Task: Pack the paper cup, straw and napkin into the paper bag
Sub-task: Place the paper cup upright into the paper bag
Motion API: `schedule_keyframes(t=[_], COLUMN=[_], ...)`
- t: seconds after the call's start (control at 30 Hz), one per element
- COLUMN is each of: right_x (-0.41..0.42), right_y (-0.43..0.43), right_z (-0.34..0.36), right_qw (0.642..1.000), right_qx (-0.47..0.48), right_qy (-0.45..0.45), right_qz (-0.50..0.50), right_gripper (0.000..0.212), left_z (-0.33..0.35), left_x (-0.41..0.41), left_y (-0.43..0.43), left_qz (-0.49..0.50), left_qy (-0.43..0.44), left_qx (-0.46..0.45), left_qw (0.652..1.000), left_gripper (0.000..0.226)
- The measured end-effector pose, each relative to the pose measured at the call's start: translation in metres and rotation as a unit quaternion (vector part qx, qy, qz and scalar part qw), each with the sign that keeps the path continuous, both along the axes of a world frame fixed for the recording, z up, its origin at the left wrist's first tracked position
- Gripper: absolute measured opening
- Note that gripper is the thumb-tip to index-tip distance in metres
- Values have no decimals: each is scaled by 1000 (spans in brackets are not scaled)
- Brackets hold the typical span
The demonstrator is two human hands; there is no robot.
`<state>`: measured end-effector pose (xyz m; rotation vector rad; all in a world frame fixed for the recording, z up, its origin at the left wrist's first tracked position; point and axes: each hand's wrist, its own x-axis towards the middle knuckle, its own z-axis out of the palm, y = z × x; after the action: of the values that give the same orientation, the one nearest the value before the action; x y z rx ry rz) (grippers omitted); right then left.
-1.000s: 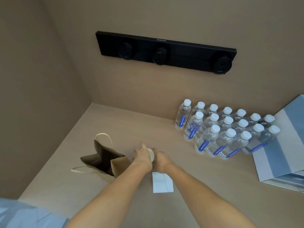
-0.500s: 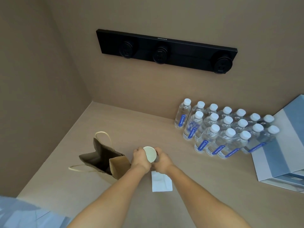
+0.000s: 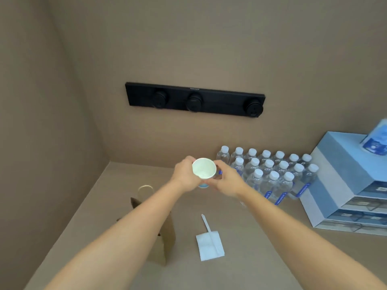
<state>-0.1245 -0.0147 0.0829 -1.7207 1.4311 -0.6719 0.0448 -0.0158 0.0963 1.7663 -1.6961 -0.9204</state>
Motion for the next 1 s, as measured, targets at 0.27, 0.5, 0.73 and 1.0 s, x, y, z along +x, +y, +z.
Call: schedule_keyframes(t=[0.27, 0.5, 0.73, 1.0], right_x=[61, 121, 151, 152], right_y=[21, 67, 118, 122], right_z=[90, 125, 114, 50], right_qw=[997, 995, 995, 997], right_qx=[-67, -100, -87, -37], right_qy=[24, 18, 23, 69], right_qz=[-13, -7, 34, 19], right_gripper=[61, 65, 55, 57], left_z=[92, 121, 94, 31], left_x=[84, 165, 207, 207], left_y=[10, 52, 92, 105], left_qz=[-81, -166, -220, -187], left_qy=[86, 146, 131, 89], left_qx=[-60, -80, -54, 2], left_qw=[991, 972, 965, 978], left_gripper=[60, 55, 53, 55])
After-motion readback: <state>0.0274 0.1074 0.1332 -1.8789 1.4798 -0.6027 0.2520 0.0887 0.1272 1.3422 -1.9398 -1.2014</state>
